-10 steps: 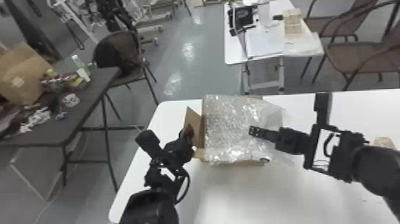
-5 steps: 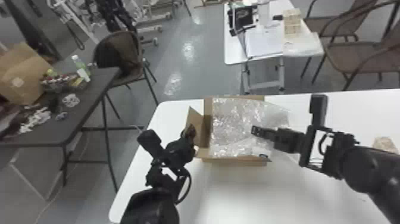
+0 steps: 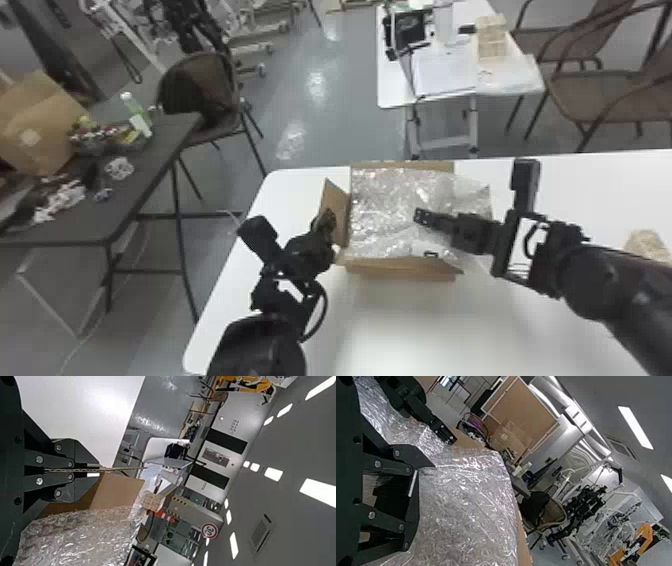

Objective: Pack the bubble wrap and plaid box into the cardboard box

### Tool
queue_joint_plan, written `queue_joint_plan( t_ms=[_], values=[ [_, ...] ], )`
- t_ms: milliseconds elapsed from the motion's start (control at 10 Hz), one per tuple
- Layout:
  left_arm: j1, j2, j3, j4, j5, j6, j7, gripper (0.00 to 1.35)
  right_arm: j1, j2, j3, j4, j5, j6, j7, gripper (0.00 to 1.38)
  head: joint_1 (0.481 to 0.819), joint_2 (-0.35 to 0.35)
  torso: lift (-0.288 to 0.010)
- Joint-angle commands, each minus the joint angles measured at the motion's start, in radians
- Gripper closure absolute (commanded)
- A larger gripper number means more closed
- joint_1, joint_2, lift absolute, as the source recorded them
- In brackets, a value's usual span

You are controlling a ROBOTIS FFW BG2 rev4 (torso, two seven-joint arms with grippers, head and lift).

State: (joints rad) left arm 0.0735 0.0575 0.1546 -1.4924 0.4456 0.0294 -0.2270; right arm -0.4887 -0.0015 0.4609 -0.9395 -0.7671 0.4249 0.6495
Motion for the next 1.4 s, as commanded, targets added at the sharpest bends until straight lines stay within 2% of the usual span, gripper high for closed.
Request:
queue_joint_plan(
  t_ms=[0,100,200,300,400,500,700,800,900,1000,1200,1300],
  values=[
    [-0.001,0.001,-0.003,0.001,0.002,0.001,0.000,1.21,-0.014,0.002,0.027,0.028,-0.020,0.002,0.001,1.18,0.695,0.350,-0.044],
    [-0.004,0.001,-0.006,0.001,0.004,0.001,0.000,1.21,-0.025,0.002,0.042,0.039,-0.020,0.006,0.002,0.95,0.695,0.350,-0.044],
    [-0.004,0.001,-0.007,0.001,0.004,0.001,0.000,1.21,-0.025,0.002,0.048,0.036,-0.020,0.009,0.004,0.48,0.695,0.350,-0.044],
    [-0.004,0.001,-0.007,0.001,0.004,0.001,0.000,1.21,-0.024,0.002,0.050,0.027,-0.018,0.006,0.010,0.11,0.695,0.350,-0.044],
    [-0.003,0.001,-0.004,0.001,0.008,0.000,0.000,1.21,-0.011,0.002,0.050,0.005,-0.020,-0.003,0.012,0.06,0.695,0.350,-0.044],
    [0.000,0.002,0.000,0.001,0.018,-0.005,0.000,1.21,0.007,0.002,0.044,-0.047,-0.012,-0.003,0.012,0.14,0.695,0.350,-0.044],
    [0.009,0.005,0.006,-0.002,0.024,-0.008,0.000,1.21,0.099,0.002,-0.077,-0.285,0.255,-0.001,0.010,0.19,0.695,0.350,-0.044],
    [0.015,0.007,0.011,-0.003,0.027,-0.010,0.000,1.21,0.177,0.002,-0.157,-0.429,0.422,-0.001,0.010,0.19,0.695,0.350,-0.044],
    [0.026,0.008,0.017,-0.008,0.033,-0.014,0.000,1.21,0.265,0.002,-0.238,-0.541,0.534,-0.005,0.002,0.20,0.695,0.350,-0.044],
    [0.035,0.010,0.023,-0.012,0.039,-0.019,0.000,1.21,0.352,0.002,-0.317,-0.596,0.577,-0.043,0.001,0.21,0.695,0.350,-0.044],
    [0.048,0.010,0.033,-0.017,0.041,-0.019,0.003,1.21,0.525,0.002,-0.423,-0.674,0.621,-0.152,0.001,0.22,0.695,0.289,-0.044],
    [0.055,0.008,0.040,-0.022,0.041,-0.020,0.003,1.21,0.599,-0.002,-0.455,-0.685,0.605,-0.239,0.001,0.22,0.695,0.264,-0.044]
  ],
)
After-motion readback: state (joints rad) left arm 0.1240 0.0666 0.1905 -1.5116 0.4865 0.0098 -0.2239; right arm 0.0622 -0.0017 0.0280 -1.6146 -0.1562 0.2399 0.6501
